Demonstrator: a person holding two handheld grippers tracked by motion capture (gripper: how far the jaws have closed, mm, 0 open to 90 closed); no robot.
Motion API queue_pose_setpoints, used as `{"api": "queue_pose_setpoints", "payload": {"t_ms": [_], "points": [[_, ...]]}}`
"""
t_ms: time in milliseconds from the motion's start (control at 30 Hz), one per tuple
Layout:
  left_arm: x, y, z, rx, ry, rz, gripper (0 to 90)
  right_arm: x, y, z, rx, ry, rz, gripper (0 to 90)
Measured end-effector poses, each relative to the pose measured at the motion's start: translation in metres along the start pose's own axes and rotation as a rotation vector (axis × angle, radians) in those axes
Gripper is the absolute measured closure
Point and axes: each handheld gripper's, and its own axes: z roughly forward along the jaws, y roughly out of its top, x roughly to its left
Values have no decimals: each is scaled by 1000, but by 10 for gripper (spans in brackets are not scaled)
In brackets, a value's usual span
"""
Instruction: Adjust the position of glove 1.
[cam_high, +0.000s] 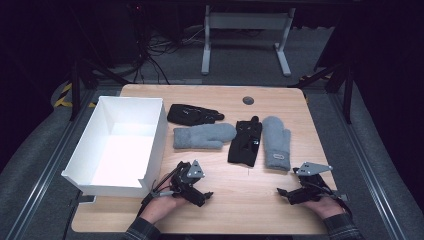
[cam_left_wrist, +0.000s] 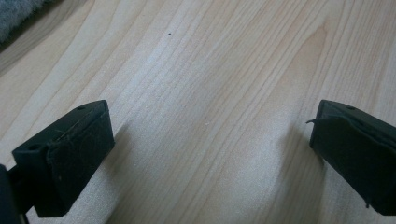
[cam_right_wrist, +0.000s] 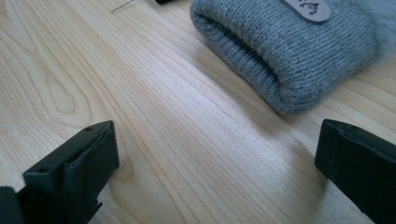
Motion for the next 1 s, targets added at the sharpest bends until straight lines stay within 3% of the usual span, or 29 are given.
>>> {"api": "queue_pose_setpoints", "payload": {"t_ms": [133, 200, 333, 433, 467, 533, 633, 733, 1000], "points": [[1, 0, 0, 2, -4, 7, 1, -1, 1, -2, 20, 13, -14, 2], [2, -1, -1, 0, -12, 19, 2, -4, 4, -5, 36, 40, 8, 41], [3, -2, -2, -1, -19, 31, 2, -4, 11, -14, 2, 31, -4, 110], [4, -3, -3, 0, -22, 33, 2, -8, 22, -24, -46, 26, -3, 346], [4, -3, -3, 0, -23, 32, 2, -8, 22, -24, -46, 26, -3, 346], [4, -3, -3, 8, -23, 32, 2, -11, 30, -28, -68, 8, -12, 535], [5, -3, -5, 17, -30, 44, 3, -15, 39, -30, -94, 15, -12, 754], [6, -3, -4, 15, -35, 52, 1, -19, 44, -25, -93, 16, -24, 888], [6, -4, -4, 1, -38, 51, 0, -33, 49, -7, -57, 8, -24, 900]]}}
